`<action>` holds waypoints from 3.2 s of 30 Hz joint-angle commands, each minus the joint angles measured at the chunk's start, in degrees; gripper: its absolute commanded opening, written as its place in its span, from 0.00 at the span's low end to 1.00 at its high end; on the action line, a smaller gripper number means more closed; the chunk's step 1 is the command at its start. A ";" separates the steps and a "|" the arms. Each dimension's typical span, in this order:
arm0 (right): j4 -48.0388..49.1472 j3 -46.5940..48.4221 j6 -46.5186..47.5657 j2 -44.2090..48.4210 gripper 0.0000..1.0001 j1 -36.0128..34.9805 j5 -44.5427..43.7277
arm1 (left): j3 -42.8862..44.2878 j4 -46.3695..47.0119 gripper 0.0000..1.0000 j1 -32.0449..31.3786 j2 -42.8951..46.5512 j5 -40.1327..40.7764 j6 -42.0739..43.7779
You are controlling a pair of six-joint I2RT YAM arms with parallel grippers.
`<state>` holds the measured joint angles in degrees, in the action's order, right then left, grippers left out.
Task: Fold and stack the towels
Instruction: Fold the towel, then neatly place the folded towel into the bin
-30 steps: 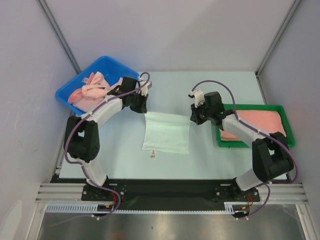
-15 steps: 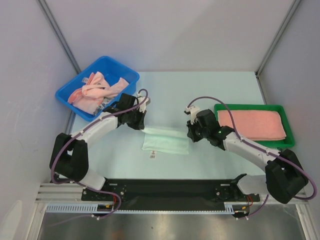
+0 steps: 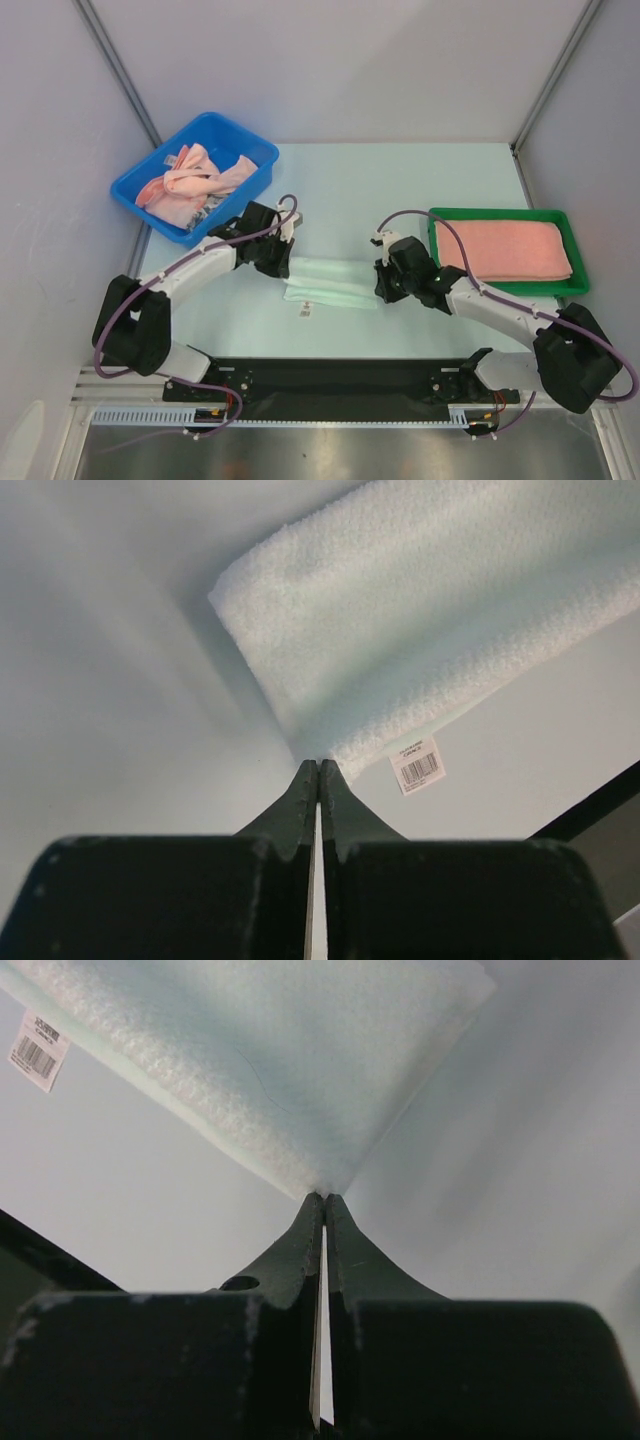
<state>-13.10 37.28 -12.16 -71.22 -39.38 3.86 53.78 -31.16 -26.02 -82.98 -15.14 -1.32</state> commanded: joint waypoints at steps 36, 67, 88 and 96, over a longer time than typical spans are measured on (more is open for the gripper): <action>5.97 1.05 -18.42 -8.32 0.29 0.43 1.33 | -10.00 13.84 0.44 -3.51 -2.44 -0.43 -30.93; 14.17 6.93 -9.29 -16.41 0.30 15.99 5.73 | 10.81 5.15 0.55 1.24 -19.59 7.48 -24.96; 13.29 8.58 -12.90 -20.17 0.30 11.86 10.21 | 0.37 7.07 0.60 1.06 -6.67 2.83 -24.25; -0.60 10.89 -16.39 -11.93 0.48 7.57 0.48 | -7.98 9.61 0.59 0.88 2.02 8.02 -27.32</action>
<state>-8.14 46.41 -26.65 -88.36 -29.08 10.44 47.75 -25.19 -25.21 -85.56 -9.08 -26.55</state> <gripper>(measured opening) 0.445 0.589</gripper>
